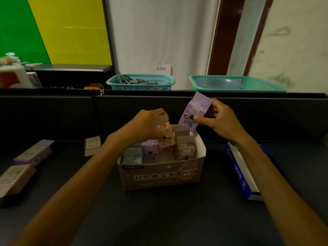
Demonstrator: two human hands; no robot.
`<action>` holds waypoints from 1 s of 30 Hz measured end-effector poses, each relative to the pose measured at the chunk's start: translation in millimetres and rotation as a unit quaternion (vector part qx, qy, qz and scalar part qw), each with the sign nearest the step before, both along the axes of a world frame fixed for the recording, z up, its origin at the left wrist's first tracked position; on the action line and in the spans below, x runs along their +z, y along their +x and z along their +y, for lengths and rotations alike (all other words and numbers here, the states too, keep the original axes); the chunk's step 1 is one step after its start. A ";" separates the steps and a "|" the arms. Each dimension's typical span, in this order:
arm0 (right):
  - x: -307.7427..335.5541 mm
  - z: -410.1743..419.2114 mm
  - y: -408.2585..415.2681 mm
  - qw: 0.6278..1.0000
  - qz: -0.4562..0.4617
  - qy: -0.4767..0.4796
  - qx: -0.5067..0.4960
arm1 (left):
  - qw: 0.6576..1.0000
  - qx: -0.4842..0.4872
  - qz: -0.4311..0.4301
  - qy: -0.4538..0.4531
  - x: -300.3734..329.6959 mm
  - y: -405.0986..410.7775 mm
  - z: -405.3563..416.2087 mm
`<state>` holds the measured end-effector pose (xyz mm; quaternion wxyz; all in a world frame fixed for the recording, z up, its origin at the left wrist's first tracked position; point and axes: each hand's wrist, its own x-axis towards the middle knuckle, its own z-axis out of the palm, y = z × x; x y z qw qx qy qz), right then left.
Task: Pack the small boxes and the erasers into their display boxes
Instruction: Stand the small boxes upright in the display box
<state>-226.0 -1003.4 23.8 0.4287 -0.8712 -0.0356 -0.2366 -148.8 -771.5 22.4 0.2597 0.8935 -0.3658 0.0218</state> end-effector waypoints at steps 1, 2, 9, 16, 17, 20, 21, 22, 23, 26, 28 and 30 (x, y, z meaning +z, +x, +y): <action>0.2 0.5 -0.1 1.000 -0.001 -0.002 -0.001 | 1.000 0.000 -0.004 0.008 -0.3 0.1 -1.3; 0.5 0.9 -0.3 1.000 -0.002 -0.002 -0.002 | 1.000 -0.001 -0.008 0.018 -0.7 0.3 -3.0; 1.8 2.8 0.0 1.000 -0.005 -0.008 -0.006 | 0.993 0.012 -0.039 0.114 -9.5 -1.6 -20.6; 2.1 3.5 1.0 1.000 -0.008 -0.003 0.010 | 0.948 0.038 -0.185 0.255 -24.6 -2.6 -31.4; 1.5 4.0 1.5 1.000 -0.010 -0.004 0.011 | 0.943 0.040 -0.197 0.263 -25.9 -2.0 -32.1; 0.5 6.0 2.1 1.000 -0.012 -0.012 0.014 | 0.940 0.044 -0.209 0.266 -26.9 -1.3 -32.8; 0.3 6.5 2.2 1.000 -0.012 -0.015 0.016 | 0.940 0.044 -0.208 0.266 -26.3 -2.2 -32.2; 0.2 7.1 2.3 1.000 -0.012 -0.019 0.017 | 0.941 0.045 -0.205 0.267 -25.5 -3.1 -30.7; 0.4 7.8 2.3 1.000 -0.013 -0.022 0.017 | 0.941 0.046 -0.201 0.267 -24.4 -4.4 -28.3; 2.6 10.9 2.0 0.999 -0.019 -0.029 0.013 | 0.946 0.053 -0.193 0.256 -18.3 -8.9 -14.2; 5.7 14.9 1.6 0.999 -0.024 -0.032 0.014 | 0.947 0.064 -0.193 0.247 -10.9 -12.7 -1.1; 8.5 21.2 1.0 0.999 -0.024 -0.033 0.022 | 0.948 0.083 -0.196 0.238 -2.1 -15.6 13.7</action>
